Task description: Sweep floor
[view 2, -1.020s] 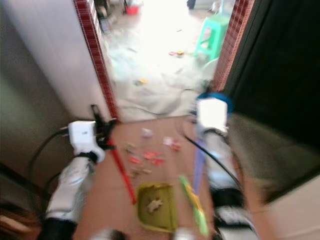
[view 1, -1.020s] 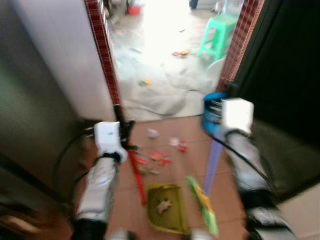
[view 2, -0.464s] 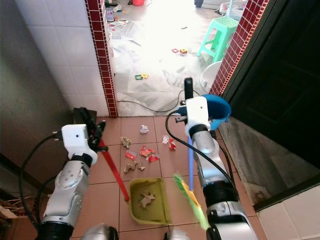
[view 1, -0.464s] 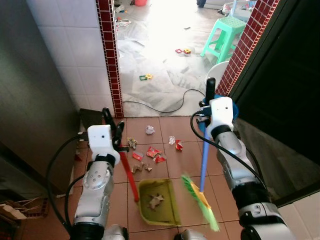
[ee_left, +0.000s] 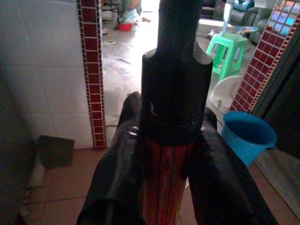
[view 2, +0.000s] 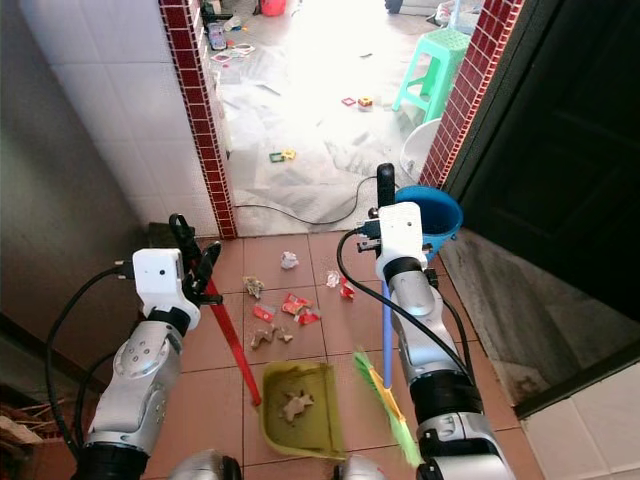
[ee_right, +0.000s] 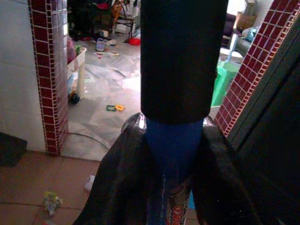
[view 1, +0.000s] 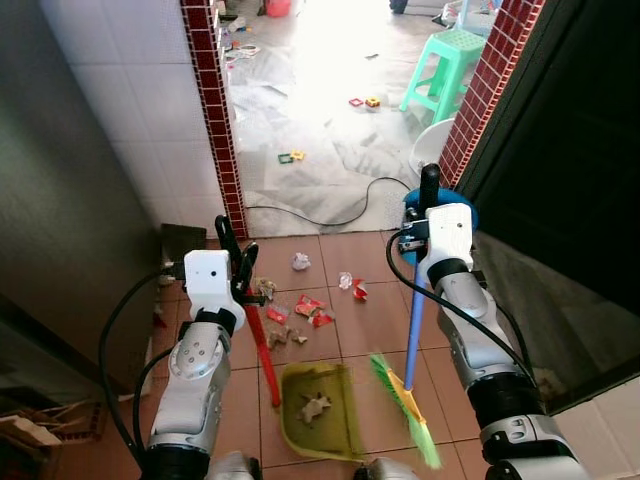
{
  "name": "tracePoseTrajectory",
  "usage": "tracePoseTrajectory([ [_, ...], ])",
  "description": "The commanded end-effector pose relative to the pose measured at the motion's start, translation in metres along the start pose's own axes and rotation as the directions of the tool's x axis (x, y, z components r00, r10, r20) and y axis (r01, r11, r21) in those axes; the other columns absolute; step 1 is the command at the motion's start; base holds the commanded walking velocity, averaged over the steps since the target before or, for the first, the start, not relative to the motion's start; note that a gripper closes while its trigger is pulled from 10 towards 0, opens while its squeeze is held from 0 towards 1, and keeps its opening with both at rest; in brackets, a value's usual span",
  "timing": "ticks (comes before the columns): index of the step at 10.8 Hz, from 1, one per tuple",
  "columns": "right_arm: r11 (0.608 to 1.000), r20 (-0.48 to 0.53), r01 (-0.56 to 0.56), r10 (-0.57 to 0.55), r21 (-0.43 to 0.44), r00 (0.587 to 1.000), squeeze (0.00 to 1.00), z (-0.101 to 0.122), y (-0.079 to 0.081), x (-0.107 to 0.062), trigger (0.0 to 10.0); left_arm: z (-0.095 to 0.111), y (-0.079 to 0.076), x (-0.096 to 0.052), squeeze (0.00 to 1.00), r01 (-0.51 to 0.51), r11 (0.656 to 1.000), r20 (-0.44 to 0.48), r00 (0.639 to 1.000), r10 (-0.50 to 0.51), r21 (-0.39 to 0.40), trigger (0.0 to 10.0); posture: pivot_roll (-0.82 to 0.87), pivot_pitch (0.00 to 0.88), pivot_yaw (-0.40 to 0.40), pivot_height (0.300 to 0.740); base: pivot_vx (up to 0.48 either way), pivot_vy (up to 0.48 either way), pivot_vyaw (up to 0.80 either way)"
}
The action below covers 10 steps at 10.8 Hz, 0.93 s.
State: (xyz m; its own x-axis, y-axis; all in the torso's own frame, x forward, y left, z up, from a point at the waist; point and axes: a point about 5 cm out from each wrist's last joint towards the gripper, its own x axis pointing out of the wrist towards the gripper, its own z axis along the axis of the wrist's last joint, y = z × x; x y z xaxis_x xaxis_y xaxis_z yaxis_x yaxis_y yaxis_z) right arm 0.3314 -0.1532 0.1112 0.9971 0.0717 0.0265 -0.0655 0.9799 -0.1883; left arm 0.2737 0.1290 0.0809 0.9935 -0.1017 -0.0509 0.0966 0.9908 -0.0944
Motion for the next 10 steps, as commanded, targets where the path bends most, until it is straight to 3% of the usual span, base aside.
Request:
tracePoseTrajectory([
  [1, 1.000, 0.049, 0.005, -0.005, -0.011, 0.999, 0.00, 0.009, -0.002, 0.003, 10.0, 0.012, -0.002, 0.002, 0.00, 0.010, 1.000, 0.050, 0.999, -0.010, -0.007, 10.0, -0.05, 0.000, -0.012, 0.740, 0.000, 0.000, 0.00],
  [4, 0.996, 0.048, -0.089, 0.090, -0.012, 0.995, 0.00, 0.015, 0.014, 0.013, 10.0, 0.017, 0.005, -0.005, 0.00, -0.039, 0.999, 0.072, 0.997, 0.038, 0.014, 10.0, 0.03, 0.000, -0.098, 0.740, 0.000, 0.000, 0.00],
  [5, 0.995, 0.051, -0.095, 0.095, -0.013, 0.994, 0.00, 0.016, 0.016, 0.014, 10.0, 0.018, 0.006, -0.008, 0.00, -0.047, 0.999, 0.077, 0.996, 0.045, 0.022, 10.0, 0.04, 0.000, -0.094, 0.740, 0.000, 0.000, 0.00],
  [10, 1.000, 0.039, 0.000, 0.000, 0.004, 0.999, 0.00, 0.007, -0.003, 0.008, 10.0, 0.016, 0.015, -0.020, 0.00, -0.070, 0.997, 0.041, 0.997, 0.068, 0.029, 10.0, 0.02, 0.000, -0.056, 0.740, 0.000, 0.000, 0.00],
])
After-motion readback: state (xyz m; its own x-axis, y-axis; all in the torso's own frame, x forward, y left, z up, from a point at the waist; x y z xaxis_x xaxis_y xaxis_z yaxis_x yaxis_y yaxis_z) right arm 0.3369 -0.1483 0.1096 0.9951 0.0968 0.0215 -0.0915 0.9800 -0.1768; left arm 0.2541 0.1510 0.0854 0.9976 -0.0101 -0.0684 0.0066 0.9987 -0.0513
